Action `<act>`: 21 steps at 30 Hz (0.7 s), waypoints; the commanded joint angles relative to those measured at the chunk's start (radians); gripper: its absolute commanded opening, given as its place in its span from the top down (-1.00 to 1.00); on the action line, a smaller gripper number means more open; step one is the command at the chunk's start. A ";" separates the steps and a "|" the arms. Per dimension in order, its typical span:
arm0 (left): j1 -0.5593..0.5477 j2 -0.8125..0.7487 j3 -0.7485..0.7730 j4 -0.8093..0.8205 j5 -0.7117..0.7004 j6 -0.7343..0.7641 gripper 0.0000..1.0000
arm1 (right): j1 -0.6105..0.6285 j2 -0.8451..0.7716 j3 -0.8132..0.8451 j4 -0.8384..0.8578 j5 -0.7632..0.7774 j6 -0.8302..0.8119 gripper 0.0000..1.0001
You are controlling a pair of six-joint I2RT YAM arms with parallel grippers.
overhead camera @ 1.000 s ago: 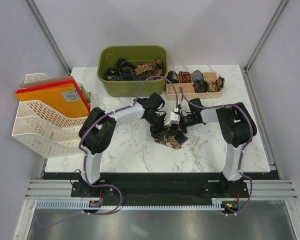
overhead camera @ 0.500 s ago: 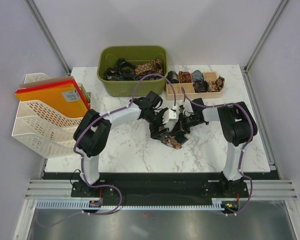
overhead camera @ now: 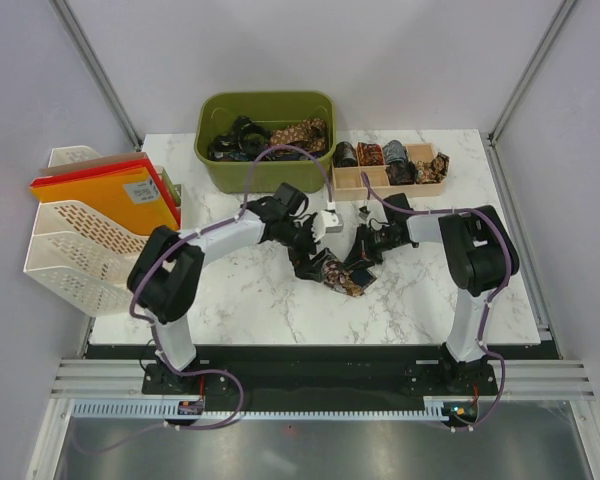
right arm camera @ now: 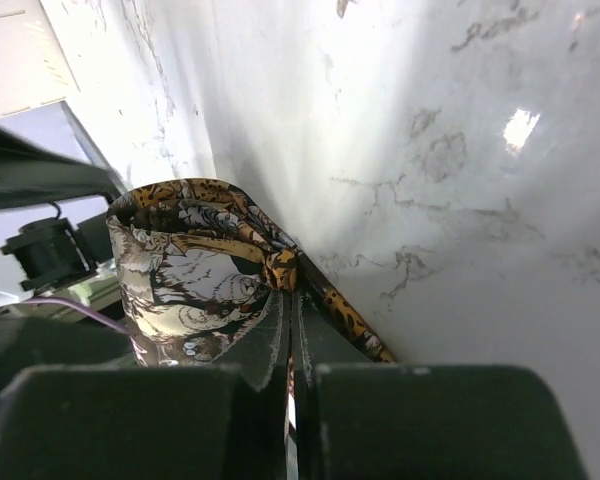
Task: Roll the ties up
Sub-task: Roll the tie at the center of the board.
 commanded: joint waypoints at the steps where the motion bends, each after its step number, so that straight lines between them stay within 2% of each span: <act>1: 0.090 -0.200 -0.095 0.182 0.126 -0.288 -0.99 | 0.002 -0.015 -0.013 0.007 0.243 -0.107 1.00; 3: 0.120 -0.274 -0.131 0.266 0.135 -0.389 -0.99 | 0.012 -0.024 -0.013 0.015 0.247 -0.111 1.00; 5: 0.168 -0.262 -0.146 0.282 0.187 -0.446 -0.99 | 0.020 -0.036 -0.019 0.029 0.253 -0.113 1.00; 6: 0.170 -0.239 -0.132 0.239 0.206 -0.439 -0.99 | 0.029 -0.039 -0.020 0.033 0.258 -0.113 1.00; 7: 0.158 -0.204 -0.078 0.176 0.281 -0.367 -0.99 | 0.034 -0.045 -0.022 0.040 0.259 -0.113 1.00; 8: 0.132 -0.188 -0.069 0.135 0.219 -0.313 -0.99 | 0.040 -0.048 -0.027 0.041 0.263 -0.115 1.00; 10: 0.066 -0.181 -0.118 0.192 0.053 -0.272 -0.99 | 0.046 -0.051 -0.031 0.047 0.269 -0.113 1.00; 13: 0.015 -0.148 -0.151 0.289 -0.073 -0.222 -0.99 | 0.049 -0.053 -0.039 0.047 0.281 -0.118 1.00; 21: -0.027 -0.059 -0.137 0.332 -0.102 -0.141 -0.99 | 0.049 -0.071 -0.060 0.047 0.275 -0.131 1.00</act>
